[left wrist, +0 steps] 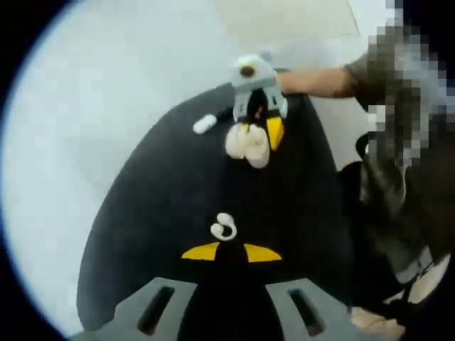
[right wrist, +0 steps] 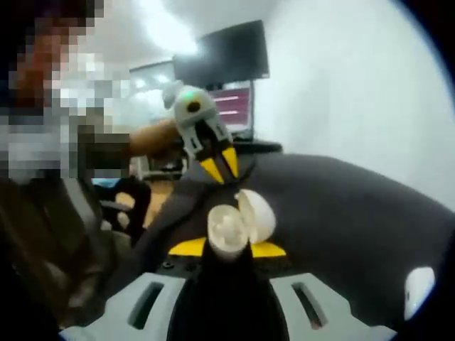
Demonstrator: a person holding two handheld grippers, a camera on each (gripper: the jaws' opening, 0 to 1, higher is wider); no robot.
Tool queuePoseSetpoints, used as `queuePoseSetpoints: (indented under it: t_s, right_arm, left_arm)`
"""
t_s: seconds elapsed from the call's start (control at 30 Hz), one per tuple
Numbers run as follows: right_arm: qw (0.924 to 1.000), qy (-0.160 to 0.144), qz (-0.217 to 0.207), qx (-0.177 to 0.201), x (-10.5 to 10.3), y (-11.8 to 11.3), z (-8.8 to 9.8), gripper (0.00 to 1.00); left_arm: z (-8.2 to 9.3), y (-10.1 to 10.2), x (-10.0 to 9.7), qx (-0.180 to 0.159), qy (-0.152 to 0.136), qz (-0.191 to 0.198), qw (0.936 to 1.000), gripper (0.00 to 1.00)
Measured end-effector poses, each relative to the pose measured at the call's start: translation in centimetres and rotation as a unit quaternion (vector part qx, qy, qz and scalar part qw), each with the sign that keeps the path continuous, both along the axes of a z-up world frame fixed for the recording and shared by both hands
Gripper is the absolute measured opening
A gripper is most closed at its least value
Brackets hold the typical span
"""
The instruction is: Pick up three earphones and place each one into its charging case using tactile feedback, ensure that each earphone is properly inserted and securely positioned inside the case.
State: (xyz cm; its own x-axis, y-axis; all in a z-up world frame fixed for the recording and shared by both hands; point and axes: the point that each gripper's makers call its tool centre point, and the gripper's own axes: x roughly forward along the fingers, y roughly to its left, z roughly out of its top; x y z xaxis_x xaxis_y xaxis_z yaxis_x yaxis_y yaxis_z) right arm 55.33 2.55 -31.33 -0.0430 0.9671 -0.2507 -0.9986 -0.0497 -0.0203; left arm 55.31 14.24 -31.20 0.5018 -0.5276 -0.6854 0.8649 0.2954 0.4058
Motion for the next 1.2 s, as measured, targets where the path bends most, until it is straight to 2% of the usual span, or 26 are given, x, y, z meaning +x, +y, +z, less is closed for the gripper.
queuePoseSetpoints:
  t_s: [0.2,0.33,0.6,0.67,0.7,0.9,0.97,1.03,1.13,1.2]
  right_arm:
    - [0.9999,-0.013,0.002,-0.001,0.0,-0.1,-0.1,0.22]
    - [0.9987,-0.051,0.008,0.000,-0.3,-0.2,-0.1,0.22]
    - [0.9985,-0.054,0.009,-0.001,-0.1,-0.2,-0.1,0.22]
    - [0.9985,-0.055,0.009,0.000,0.0,-0.2,-0.1,0.22]
    - [0.9985,-0.054,0.009,0.000,0.0,-0.2,-0.1,0.22]
    - [0.9985,-0.054,0.010,0.000,0.1,-0.2,-0.1,0.22]
    - [0.9985,-0.054,0.009,-0.001,0.1,-0.2,-0.1,0.22]
    - [0.9984,-0.056,0.010,-0.001,0.0,-0.2,-0.1,0.22]
    - [0.9983,-0.057,0.010,-0.001,0.0,-0.2,-0.1,0.22]
    - [0.9983,-0.057,0.009,-0.002,0.0,-0.2,-0.2,0.22]
  left_arm:
    - [-1.0,-1.2,1.1,0.007,-0.016,0.001,0.9998,0.07]
    - [-0.9,-1.5,1.6,0.001,-0.023,0.007,0.9997,0.06]
    - [-1.1,-2.0,2.1,0.010,-0.014,0.014,0.9998,0.02]
    - [-0.9,-1.9,1.9,0.019,0.002,0.010,0.9998,0.02]
    - [-0.9,-2.0,1.4,0.016,0.021,0.005,0.9996,0.02]
    - [2.4,-4.1,0.0,-0.064,0.077,-0.030,0.9945,0.02]
    - [3.8,-5.2,-0.7,-0.091,0.101,-0.053,0.9893,0.02]
    - [5.3,-6.9,-1.9,-0.122,0.136,-0.087,0.9793,0.02]
    - [6.6,-9.0,-3.7,-0.142,0.202,-0.133,0.9598,0.02]
    - [6.6,-9.9,-4.7,-0.141,0.244,-0.151,0.9477,0.02]
